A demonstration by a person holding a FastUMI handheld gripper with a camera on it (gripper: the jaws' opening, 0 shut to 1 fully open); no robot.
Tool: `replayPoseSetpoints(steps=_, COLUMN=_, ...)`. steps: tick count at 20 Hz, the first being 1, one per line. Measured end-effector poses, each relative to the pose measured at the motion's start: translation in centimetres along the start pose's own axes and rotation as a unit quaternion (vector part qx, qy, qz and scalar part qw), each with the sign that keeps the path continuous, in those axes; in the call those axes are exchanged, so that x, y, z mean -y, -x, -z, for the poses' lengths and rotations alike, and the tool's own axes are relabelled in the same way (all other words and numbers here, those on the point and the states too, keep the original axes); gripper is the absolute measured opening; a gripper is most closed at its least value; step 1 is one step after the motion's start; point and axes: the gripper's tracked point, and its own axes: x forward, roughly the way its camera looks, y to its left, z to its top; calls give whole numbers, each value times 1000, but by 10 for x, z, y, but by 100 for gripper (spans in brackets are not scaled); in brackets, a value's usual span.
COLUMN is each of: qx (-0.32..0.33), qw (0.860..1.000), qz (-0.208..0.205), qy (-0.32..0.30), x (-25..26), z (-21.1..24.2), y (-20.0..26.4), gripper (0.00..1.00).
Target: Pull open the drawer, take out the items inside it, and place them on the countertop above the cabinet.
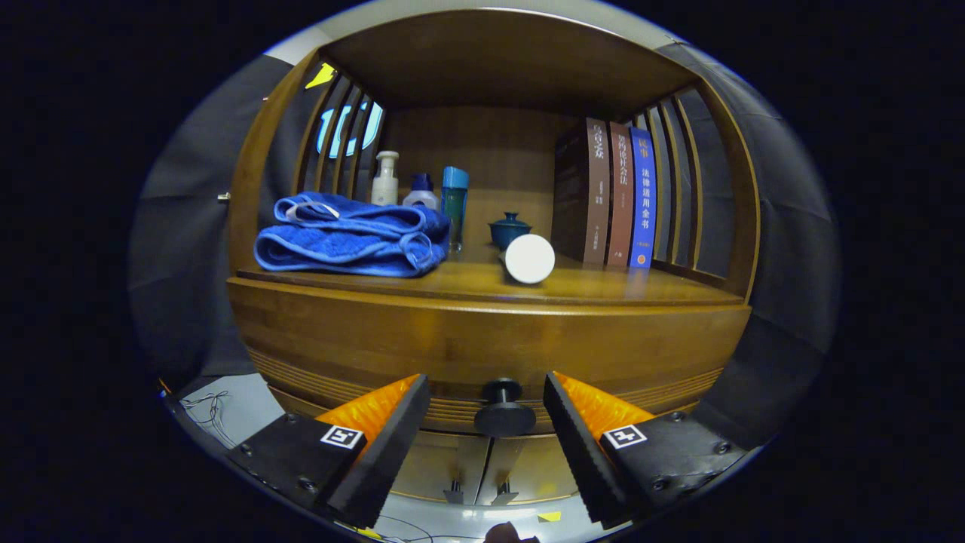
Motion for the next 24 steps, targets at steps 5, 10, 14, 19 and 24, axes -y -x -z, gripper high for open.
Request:
replayPoseSetpoints(steps=5, qx=30, qw=999, qz=-11, qy=2, x=-8, z=-52, y=38, gripper=100)
replayPoseSetpoints(steps=10, qx=53, qw=998, qz=-11, qy=-12, x=-19, z=-96, y=84, gripper=100)
replayPoseSetpoints(steps=14, qx=60, qw=998, qz=-15, qy=-25, x=-31, z=-117, y=120, gripper=100)
replayPoseSetpoints(steps=19, qx=88, qw=996, qz=-17, qy=-26, x=-32, z=-157, y=161, gripper=99)
replayPoseSetpoints(steps=24, qx=109, qw=993, qz=-33, qy=-13, x=-41, z=-189, y=183, gripper=99)
